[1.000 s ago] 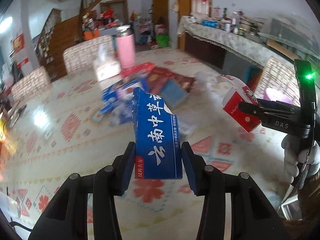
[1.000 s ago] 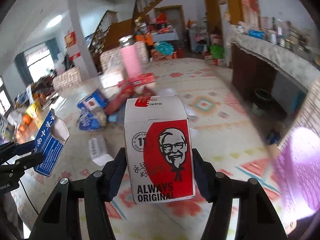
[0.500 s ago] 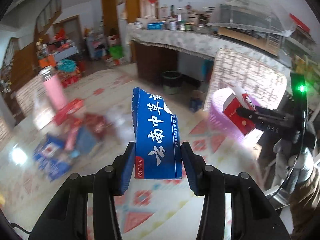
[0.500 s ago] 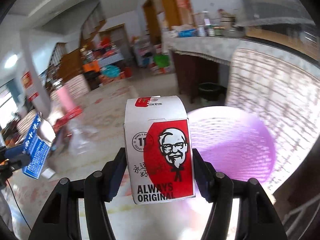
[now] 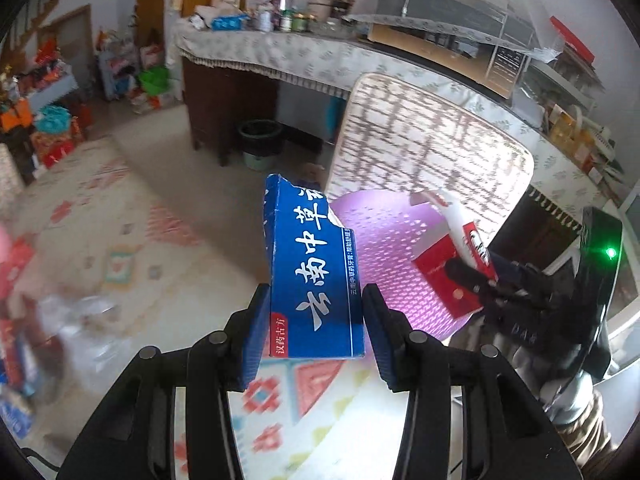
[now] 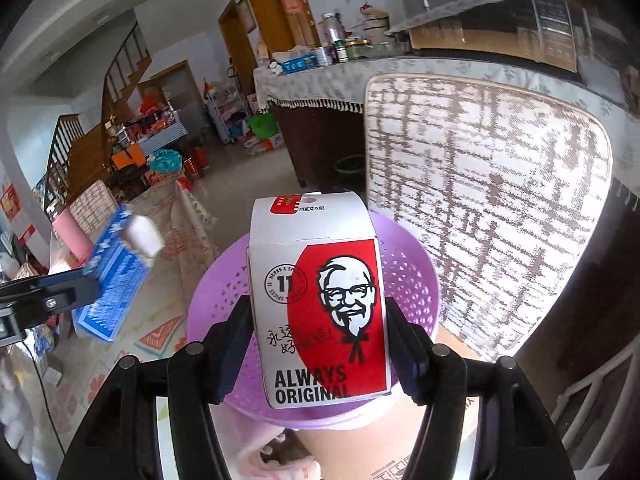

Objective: Collect trash
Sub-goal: 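Carry both boxes to the purple basket and release them inside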

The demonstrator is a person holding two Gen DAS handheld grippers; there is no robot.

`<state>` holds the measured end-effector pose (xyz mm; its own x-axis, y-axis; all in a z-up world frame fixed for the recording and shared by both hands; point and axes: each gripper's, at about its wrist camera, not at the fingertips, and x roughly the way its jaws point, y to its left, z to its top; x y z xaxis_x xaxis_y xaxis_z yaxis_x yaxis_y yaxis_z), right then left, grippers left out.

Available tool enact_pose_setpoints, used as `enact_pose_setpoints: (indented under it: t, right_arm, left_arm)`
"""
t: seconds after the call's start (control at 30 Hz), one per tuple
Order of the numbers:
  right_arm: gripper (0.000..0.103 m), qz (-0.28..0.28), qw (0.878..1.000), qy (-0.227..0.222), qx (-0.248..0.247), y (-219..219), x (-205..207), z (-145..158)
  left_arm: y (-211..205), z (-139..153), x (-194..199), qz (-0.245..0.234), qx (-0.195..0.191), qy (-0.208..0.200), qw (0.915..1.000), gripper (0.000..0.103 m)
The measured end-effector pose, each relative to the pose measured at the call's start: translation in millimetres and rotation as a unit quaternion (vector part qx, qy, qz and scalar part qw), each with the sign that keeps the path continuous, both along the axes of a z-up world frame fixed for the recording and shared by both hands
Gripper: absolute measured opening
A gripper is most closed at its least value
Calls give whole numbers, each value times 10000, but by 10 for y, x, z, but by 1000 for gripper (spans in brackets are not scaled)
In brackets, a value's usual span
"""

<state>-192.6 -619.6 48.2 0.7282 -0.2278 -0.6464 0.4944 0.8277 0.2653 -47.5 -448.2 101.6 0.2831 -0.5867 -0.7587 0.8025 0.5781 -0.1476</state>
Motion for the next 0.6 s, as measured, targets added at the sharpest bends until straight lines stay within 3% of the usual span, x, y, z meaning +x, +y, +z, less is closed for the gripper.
enact_pose_setpoints:
  t: [0.17, 0.2, 0.27, 0.4, 0.6]
  right_arm:
    - [68, -49, 10000, -11, -2, -67, 28, 9]
    - [69, -47, 10000, -12, 6, -87, 54, 3]
    - [71, -52, 10000, -23, 39, -112, 86, -8]
    - [72, -97, 9998, -28, 177, -140, 121, -46]
    - [78, -30, 9997, -99, 221, -18, 150, -20]
  left_arm:
    - [-390, -78, 66, -226, -56, 189, 9996, 48]
    - [-459, -95, 83, -230, -39, 202, 9995, 52]
    - [-502, -110, 103, -241, -73, 259, 9993, 72]
    - [-434, -69, 72, -203, -92, 248, 9994, 72]
    - [-54, 102, -114, 67, 21, -355, 9993, 73]
